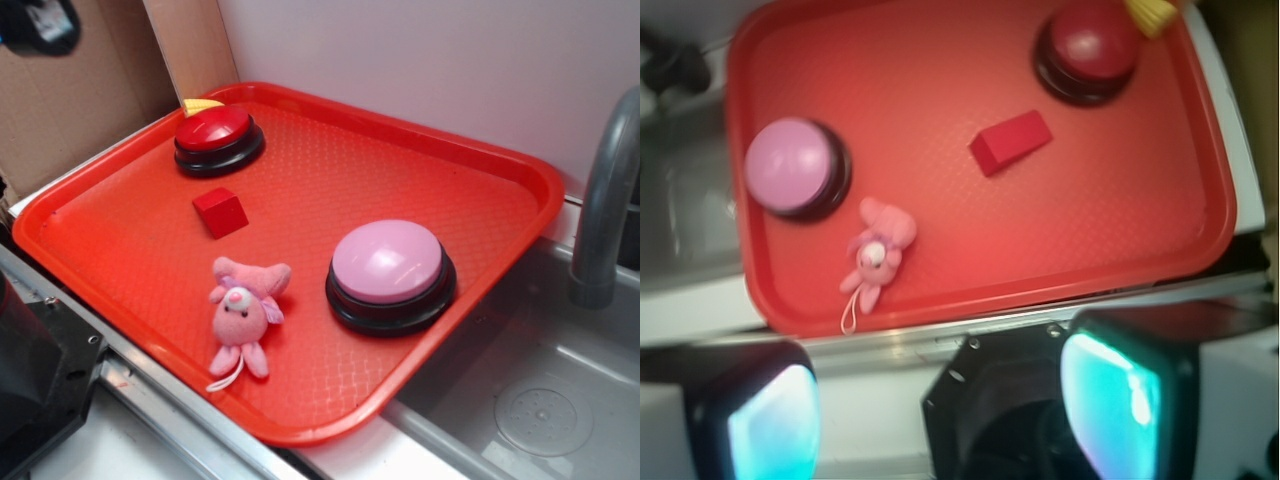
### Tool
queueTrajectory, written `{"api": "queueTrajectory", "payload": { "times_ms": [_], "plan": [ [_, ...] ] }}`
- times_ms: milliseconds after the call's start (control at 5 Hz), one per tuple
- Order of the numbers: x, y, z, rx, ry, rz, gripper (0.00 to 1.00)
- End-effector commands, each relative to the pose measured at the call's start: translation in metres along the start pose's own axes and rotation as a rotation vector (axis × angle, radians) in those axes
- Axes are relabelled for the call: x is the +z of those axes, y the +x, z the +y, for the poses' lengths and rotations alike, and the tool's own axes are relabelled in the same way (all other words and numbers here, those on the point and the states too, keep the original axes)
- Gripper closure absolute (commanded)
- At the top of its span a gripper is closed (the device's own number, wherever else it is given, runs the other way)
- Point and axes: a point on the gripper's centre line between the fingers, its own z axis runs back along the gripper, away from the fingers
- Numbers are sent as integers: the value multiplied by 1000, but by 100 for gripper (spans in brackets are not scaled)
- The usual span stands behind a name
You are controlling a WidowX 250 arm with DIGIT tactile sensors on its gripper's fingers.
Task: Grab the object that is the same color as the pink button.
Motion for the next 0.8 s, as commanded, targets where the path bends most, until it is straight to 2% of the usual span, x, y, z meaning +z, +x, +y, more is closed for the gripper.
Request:
{"api": "queueTrajectory", "payload": {
  "times_ms": [0, 200, 600],
  "plan": [
    [-54, 9, -27, 167, 49, -49, 0],
    [-78, 12, -29, 167, 50, -33, 0],
    [-137, 28, -26, 139, -17, 5, 0]
  ]
}}
